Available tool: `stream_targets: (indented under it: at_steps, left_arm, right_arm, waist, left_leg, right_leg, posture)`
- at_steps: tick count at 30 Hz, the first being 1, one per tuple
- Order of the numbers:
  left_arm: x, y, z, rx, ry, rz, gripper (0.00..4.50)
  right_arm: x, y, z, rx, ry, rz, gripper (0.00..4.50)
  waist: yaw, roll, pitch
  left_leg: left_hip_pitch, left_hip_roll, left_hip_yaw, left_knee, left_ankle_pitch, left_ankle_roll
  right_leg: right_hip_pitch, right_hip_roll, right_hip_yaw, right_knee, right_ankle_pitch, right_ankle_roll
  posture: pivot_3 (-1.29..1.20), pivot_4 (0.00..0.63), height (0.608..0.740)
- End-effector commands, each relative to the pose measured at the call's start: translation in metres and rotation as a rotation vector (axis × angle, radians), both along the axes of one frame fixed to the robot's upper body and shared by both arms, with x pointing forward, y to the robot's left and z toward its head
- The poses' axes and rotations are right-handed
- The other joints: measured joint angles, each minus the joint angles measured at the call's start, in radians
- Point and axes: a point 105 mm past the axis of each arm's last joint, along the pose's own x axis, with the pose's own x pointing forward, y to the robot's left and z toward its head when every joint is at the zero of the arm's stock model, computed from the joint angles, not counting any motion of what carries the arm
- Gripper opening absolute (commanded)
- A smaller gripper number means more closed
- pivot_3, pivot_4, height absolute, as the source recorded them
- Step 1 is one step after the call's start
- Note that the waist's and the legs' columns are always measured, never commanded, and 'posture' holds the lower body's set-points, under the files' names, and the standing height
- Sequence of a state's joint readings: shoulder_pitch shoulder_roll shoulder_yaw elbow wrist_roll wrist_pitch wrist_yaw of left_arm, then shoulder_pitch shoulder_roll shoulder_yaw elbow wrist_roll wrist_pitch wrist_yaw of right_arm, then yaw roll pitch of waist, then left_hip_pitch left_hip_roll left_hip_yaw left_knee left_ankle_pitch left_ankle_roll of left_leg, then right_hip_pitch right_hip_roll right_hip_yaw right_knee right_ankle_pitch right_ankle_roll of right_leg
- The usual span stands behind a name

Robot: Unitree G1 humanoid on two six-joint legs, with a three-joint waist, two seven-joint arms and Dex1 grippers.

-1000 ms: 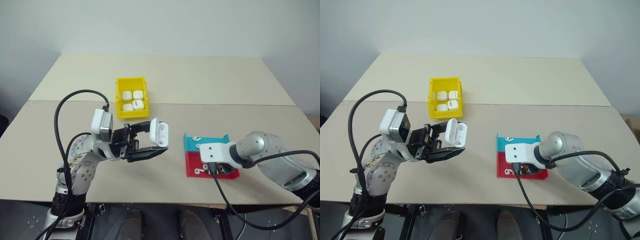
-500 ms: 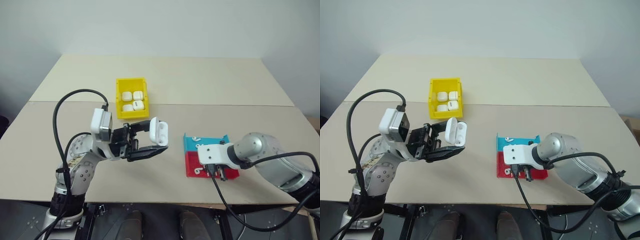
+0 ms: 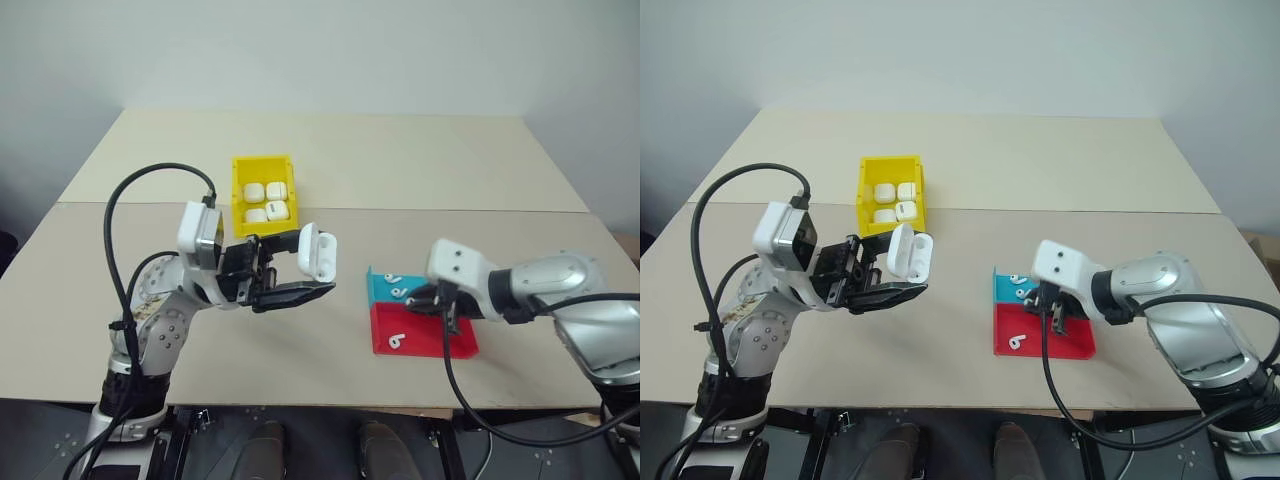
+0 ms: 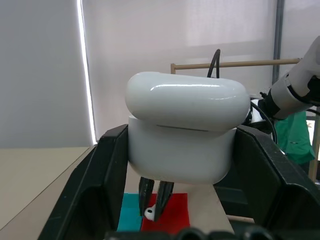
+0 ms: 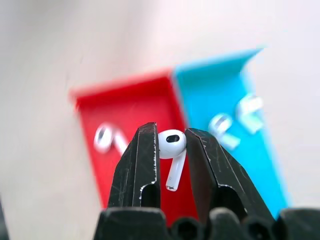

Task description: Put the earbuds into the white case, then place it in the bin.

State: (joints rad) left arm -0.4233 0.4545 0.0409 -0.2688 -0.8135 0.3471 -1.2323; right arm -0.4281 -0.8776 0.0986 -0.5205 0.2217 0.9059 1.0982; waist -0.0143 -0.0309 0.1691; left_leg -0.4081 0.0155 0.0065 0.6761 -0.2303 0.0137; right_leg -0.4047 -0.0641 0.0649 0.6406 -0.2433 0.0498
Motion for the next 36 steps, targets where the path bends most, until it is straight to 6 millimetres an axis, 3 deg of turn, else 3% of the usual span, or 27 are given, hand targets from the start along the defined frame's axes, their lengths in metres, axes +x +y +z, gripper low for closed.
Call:
stream_targets:
  at_steps: [1, 9, 14, 25, 36]
  left_arm:
    - [-0.001, -0.001, 0.006, -0.01, -0.024, -0.033, 2.84]
    - [-0.004, 0.0, 0.005, 0.003, -0.018, -0.048, 2.84]
    - [-0.006, -0.001, 0.003, 0.004, -0.016, -0.046, 2.84]
    - [-0.012, 0.002, 0.001, 0.009, -0.01, -0.01, 2.84]
    - [-0.012, 0.005, 0.004, -0.002, 0.004, 0.008, 2.84]
  right_arm:
    - [-0.004, 0.004, -0.002, 0.012, -0.02, 0.003, 0.6]
    - [-0.017, -0.004, -0.022, -0.107, -0.006, 0.078, 0.6]
    - [-0.006, -0.012, -0.04, -0.219, -0.027, 0.074, 0.6]
    - [-0.001, -0.017, -0.053, -0.266, 0.025, 0.137, 0.6]
    - [-0.002, -0.021, -0.054, -0.268, 0.045, 0.139, 4.25]
  waist:
    - [0.0, 0.0, 0.0]
    - [0.0, 0.0, 0.0]
    - [-0.002, 0.0, 0.0]
    - [0.0, 0.0, 0.0]
    - [-0.001, 0.0, 0.0]
  left_leg:
    - [0.0, 0.0, 0.0, 0.0, 0.0, 0.0]
    - [-0.001, 0.0, 0.0, 0.0, 0.0, 0.0]
    - [0.0, 0.0, 0.001, 0.0, 0.0, 0.0]
    - [0.0, 0.0, 0.001, 0.0, 0.0, 0.0]
    - [0.0, 0.0, 0.001, 0.0, 0.0, 0.0]
  right_leg:
    - [0.0, 0.0, 0.0, 0.0, 0.0, 0.0]
    - [-0.001, 0.0, 0.0, 0.0, 0.0, 0.0]
    - [0.0, 0.0, 0.0, 0.0, 0.0, 0.0]
    - [0.0, 0.0, 0.001, 0.0, 0.0, 0.0]
    - [0.0, 0.0, 0.001, 0.0, 0.0, 0.0]
  posture:
    - [0.0, 0.15, 0.74]
    - [0.0, 0.15, 0.74]
    - [0.0, 0.15, 0.74]
    - [0.0, 0.15, 0.74]
    - [0.0, 0.15, 0.74]
